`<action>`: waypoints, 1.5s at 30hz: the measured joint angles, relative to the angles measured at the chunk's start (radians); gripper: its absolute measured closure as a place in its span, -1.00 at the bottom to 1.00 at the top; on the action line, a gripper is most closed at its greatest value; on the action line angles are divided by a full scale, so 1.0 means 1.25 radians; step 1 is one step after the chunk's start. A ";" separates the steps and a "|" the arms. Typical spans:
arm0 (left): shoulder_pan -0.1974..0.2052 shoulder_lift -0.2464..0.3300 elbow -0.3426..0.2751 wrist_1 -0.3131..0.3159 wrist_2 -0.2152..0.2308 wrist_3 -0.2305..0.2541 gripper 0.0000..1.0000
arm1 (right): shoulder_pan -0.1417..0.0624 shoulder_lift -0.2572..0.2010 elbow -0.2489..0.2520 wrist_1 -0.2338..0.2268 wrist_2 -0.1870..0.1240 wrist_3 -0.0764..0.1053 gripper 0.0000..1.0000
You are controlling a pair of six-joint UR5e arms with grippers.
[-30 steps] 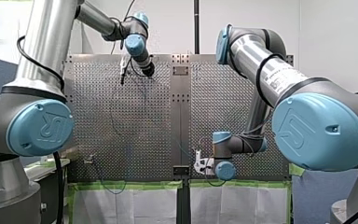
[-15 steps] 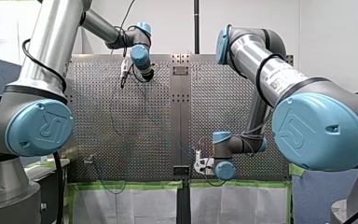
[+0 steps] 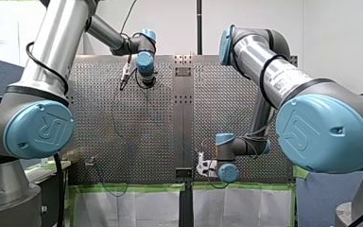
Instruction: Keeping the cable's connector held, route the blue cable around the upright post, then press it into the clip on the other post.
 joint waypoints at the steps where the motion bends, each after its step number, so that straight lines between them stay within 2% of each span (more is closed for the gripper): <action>1: -0.002 -0.004 0.000 0.000 -0.004 0.006 -1.00 | 0.000 0.000 0.000 0.000 0.000 0.000 1.00; 9: -0.013 -0.050 0.000 0.005 -0.012 0.055 -1.00 | 0.000 0.000 0.000 0.001 0.000 0.000 1.00; 14: -0.014 -0.063 0.000 0.009 -0.014 0.083 -1.00 | 0.000 0.000 0.001 0.001 0.000 0.000 1.00; 20: -0.016 -0.071 0.000 0.013 -0.031 0.122 -1.00 | 0.000 0.000 0.000 0.000 0.000 0.000 1.00; 25: -0.023 -0.103 0.000 0.011 -0.044 0.157 -1.00 | 0.000 0.000 0.000 0.000 0.000 0.000 1.00; 40: -0.036 -0.177 0.000 0.016 -0.059 0.166 -1.00 | 0.000 0.000 0.001 0.001 0.000 0.000 1.00; 45: -0.042 -0.206 0.000 0.037 -0.061 0.157 -1.00 | 0.001 0.000 0.001 0.001 0.000 0.000 1.00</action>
